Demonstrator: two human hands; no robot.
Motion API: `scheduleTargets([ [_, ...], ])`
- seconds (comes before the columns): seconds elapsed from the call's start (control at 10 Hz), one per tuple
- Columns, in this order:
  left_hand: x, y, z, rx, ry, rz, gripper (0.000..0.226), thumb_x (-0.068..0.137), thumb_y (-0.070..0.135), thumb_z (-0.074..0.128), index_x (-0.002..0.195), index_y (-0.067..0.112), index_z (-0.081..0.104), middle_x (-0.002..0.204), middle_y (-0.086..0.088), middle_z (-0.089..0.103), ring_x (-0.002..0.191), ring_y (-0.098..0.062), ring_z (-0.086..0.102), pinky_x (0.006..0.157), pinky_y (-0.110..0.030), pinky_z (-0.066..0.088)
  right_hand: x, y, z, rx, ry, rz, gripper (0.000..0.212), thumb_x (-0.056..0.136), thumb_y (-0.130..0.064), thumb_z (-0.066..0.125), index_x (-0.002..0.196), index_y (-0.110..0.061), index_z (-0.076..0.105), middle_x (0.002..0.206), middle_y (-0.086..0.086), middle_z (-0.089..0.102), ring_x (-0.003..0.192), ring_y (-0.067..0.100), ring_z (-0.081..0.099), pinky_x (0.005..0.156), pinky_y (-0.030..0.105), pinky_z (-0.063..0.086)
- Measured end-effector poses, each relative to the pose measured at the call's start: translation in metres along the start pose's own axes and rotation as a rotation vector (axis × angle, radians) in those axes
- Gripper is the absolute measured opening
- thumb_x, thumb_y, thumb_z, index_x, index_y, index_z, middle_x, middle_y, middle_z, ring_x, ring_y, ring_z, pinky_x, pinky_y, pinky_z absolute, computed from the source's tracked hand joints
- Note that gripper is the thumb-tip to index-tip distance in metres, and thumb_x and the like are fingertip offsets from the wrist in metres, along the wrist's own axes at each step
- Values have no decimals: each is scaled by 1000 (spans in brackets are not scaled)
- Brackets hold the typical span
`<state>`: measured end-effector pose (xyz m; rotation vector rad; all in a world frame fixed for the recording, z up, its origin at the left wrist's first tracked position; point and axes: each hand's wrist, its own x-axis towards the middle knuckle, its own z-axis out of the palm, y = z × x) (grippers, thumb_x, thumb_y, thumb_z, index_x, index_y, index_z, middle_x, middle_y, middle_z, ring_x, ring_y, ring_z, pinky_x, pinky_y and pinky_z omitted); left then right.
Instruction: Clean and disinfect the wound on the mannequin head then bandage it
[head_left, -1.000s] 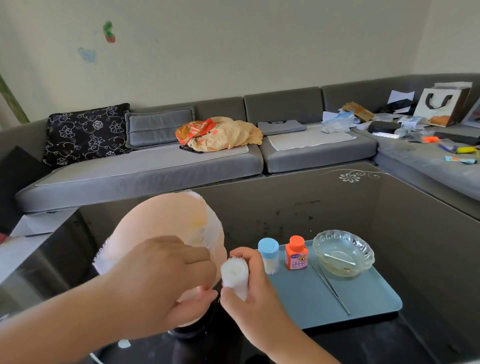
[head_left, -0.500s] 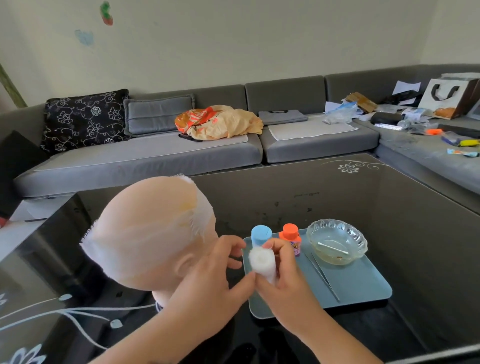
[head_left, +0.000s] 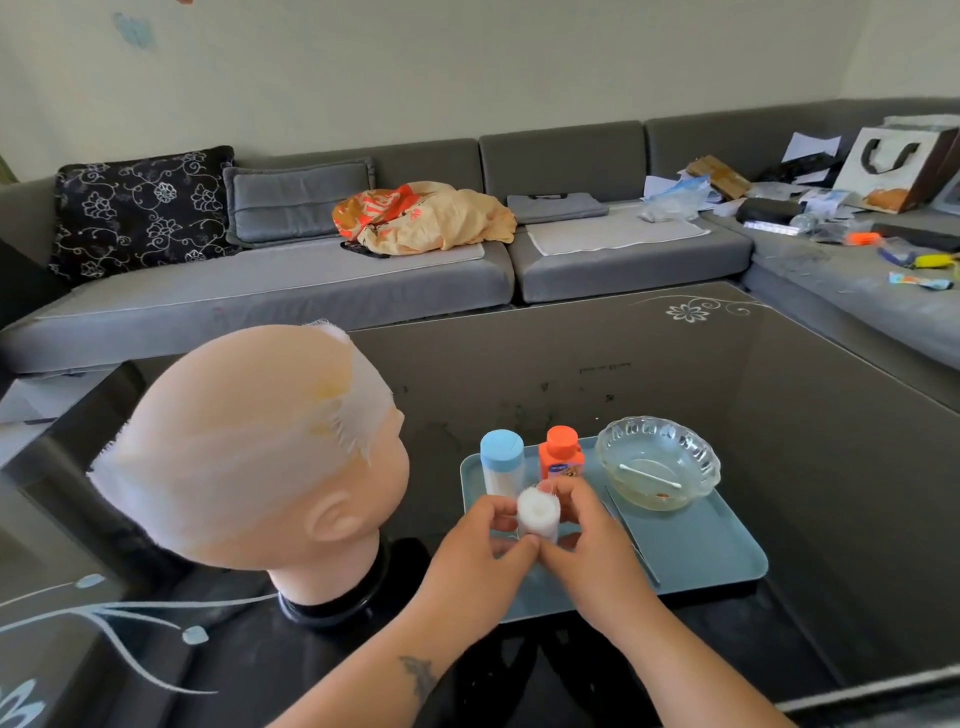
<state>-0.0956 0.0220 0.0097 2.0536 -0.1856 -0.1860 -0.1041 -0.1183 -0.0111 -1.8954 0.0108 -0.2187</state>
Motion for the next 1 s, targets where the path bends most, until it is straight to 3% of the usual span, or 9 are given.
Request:
scheduleTargets([
  [0.2, 8, -13, 8, 11, -20, -71, 24, 84, 28, 64, 103, 38, 53, 102, 20, 64, 81, 12, 63, 64, -2, 42, 3, 12, 3, -73, -30, 50, 44, 76, -10, 69, 104, -40, 52, 101, -18, 64, 86, -3, 59, 79, 30, 54],
  [0.3, 10, -16, 10, 20, -34, -97, 25, 84, 32, 64, 105, 39, 52, 105, 21, 63, 85, 9, 64, 65, -6, 42, 3, 15, 3, -78, -43, 61, 44, 76, -8, 69, 100, -41, 51, 95, -21, 64, 83, -4, 59, 68, 11, 49],
  [0.4, 11, -18, 11, 23, -54, -121, 25, 85, 34, 64, 106, 39, 52, 106, 20, 62, 89, 6, 63, 69, -9, 42, 3, 18, 3, -79, -52, 69, 44, 76, -4, 68, 97, -39, 52, 92, -24, 63, 84, -6, 58, 65, 5, 45],
  [0.5, 12, -19, 11, 17, -62, -134, 26, 85, 34, 63, 108, 38, 52, 106, 20, 62, 90, 6, 63, 69, -10, 42, 3, 19, 4, -81, -56, 82, 45, 77, -5, 68, 100, -39, 52, 95, -22, 64, 86, -4, 60, 69, 9, 48],
  [0.7, 14, -21, 11, 1, -55, -140, 31, 86, 35, 63, 113, 36, 50, 111, 20, 59, 93, 3, 63, 71, -12, 43, 2, 17, 2, -78, -77, 64, 53, 80, -5, 68, 111, -42, 45, 103, -27, 56, 92, -21, 51, 70, 0, 40],
  [0.9, 8, -21, 7, -7, 1, -94, 28, 88, 37, 61, 112, 40, 48, 116, 22, 51, 87, 13, 59, 62, -5, 41, -1, 9, 0, -115, -33, 10, 53, 81, -14, 69, 120, -41, 46, 118, -19, 53, 108, -4, 49, 83, 11, 38],
  [1.0, 3, -17, 3, -53, 55, -76, 21, 90, 36, 59, 109, 42, 51, 117, 17, 55, 89, 8, 59, 64, -8, 41, -5, 2, 0, -99, 49, -48, 43, 84, -16, 66, 116, -39, 51, 117, -19, 53, 108, -7, 48, 83, 12, 38],
])
